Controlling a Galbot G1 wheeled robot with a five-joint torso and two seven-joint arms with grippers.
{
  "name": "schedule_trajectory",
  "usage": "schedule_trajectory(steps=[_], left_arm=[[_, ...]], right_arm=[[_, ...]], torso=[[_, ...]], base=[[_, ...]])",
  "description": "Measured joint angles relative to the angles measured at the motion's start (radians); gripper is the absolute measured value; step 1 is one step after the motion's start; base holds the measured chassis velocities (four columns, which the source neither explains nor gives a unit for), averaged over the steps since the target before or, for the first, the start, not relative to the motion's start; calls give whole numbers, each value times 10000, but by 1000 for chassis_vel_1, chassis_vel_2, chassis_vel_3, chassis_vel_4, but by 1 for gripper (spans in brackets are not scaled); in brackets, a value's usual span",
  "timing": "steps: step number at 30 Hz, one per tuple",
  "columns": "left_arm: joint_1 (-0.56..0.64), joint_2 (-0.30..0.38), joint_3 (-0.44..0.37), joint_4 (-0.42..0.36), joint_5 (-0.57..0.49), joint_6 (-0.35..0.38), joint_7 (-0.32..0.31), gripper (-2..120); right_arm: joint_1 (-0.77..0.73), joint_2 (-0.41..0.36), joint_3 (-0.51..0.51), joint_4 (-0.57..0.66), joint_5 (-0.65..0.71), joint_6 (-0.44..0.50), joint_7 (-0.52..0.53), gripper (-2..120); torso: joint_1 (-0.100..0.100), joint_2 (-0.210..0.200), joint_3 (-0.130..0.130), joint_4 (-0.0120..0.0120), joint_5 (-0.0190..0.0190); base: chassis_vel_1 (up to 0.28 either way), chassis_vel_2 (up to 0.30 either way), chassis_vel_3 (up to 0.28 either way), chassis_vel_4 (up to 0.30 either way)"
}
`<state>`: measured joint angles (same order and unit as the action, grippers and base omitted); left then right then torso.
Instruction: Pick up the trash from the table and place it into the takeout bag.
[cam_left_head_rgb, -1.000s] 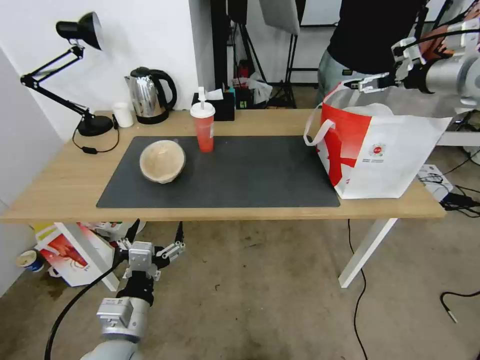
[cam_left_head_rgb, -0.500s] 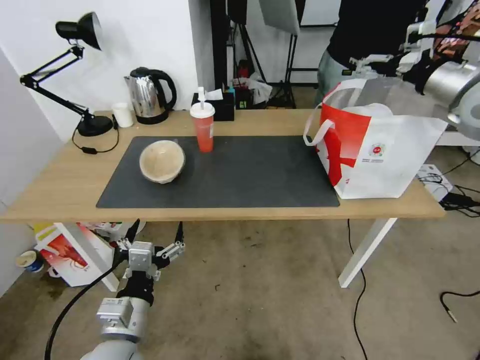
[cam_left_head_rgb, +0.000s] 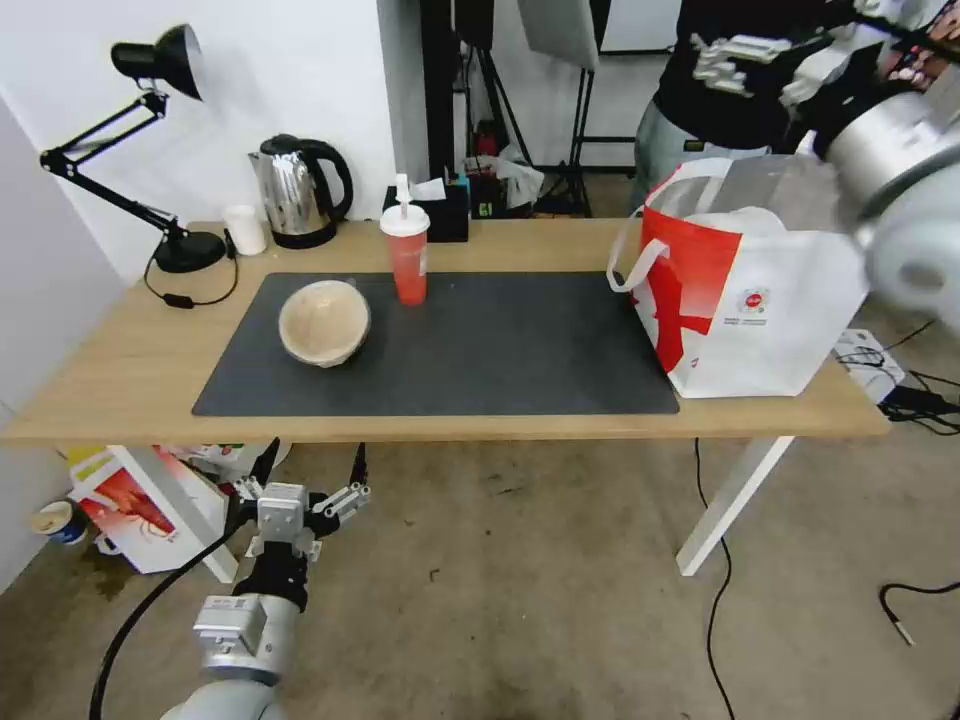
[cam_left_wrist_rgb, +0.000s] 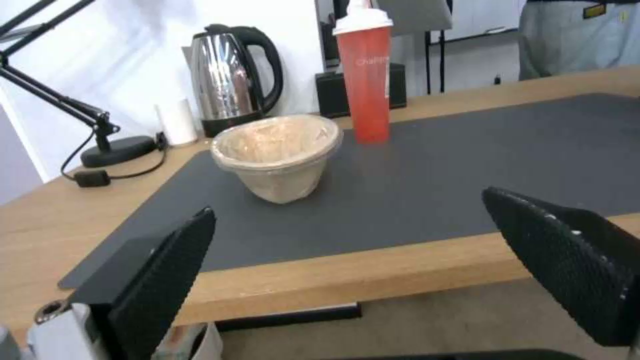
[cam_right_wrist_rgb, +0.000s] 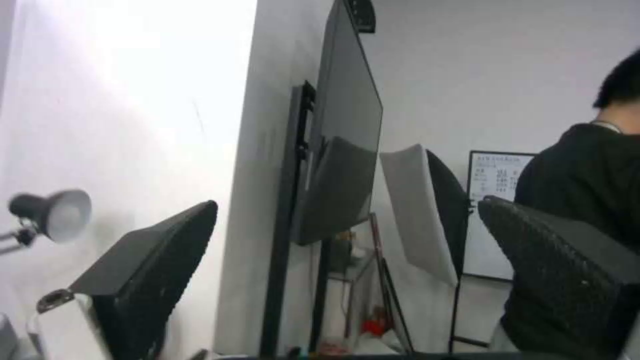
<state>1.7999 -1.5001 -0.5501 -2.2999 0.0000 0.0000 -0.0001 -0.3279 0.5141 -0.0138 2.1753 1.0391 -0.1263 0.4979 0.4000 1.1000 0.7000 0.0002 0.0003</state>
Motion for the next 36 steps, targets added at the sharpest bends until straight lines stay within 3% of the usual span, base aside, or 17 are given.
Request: schedule_trajectory(steps=[4, 13, 36], left_arm=[[0, 0, 1, 0, 0, 0, 0, 100], [0, 1, 1, 0, 0, 0, 0, 100], [0, 0, 0, 0, 0, 0, 0, 100]], right_arm=[[-1457, 261, 440, 754, -1287, 902, 398, 100], [-3508, 493, 731, 1188, -3386, 1989, 909, 100], [-9013, 2272, 1787, 2183, -7247, 3150, 638, 100]], torso=[[-1, 1, -1, -3, -6], [0, 1, -1, -2, -4], [-1, 1, -1, -3, -5]], base=[[0, 0, 0, 0], [0, 0, 0, 0], [0, 0, 0, 0]])
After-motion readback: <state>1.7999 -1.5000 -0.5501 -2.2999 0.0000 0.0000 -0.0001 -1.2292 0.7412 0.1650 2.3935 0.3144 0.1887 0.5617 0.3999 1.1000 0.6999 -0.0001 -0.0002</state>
